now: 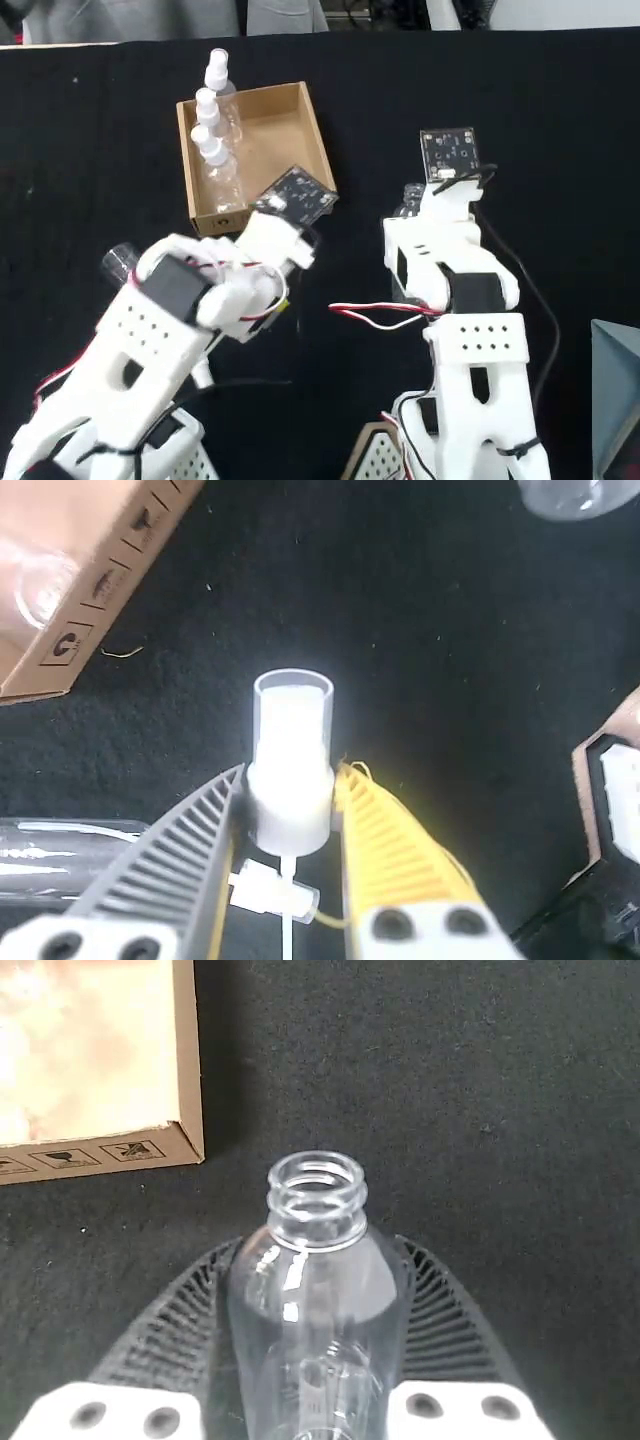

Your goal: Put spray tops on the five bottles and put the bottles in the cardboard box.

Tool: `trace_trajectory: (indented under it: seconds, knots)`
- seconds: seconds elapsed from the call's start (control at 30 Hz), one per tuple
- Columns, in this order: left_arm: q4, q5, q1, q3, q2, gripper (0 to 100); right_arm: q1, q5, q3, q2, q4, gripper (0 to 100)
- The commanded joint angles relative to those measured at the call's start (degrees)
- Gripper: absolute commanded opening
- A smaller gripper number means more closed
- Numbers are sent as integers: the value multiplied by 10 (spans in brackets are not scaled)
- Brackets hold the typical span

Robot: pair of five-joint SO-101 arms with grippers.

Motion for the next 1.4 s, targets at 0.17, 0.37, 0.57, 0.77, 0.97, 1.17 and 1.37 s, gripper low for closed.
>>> trace_trajectory:
  seconds: [0.17, 0.37, 0.57, 0.77, 0.97, 1.17, 1.37]
  knots:
    - [-8, 45, 2, 4, -78, 29, 12, -4, -4, -27, -9, 100]
    - [-6, 46, 2, 0, -79, 29, 12, -4, -4, -27, -8, 100]
    - [-8, 44, 2, 4, -80, 29, 12, -3, -5, -28, -8, 100]
    - [-8, 41, 2, 5, -80, 29, 12, -3, -5, -28, -8, 100]
    - [-8, 40, 2, 5, -80, 29, 12, -3, -5, -28, -7, 100]
    - [-9, 41, 2, 2, -81, 29, 12, -4, -5, -28, -7, 100]
    - [-9, 45, -45, 2, -135, 29, 0, -4, -5, -28, -7, 100]
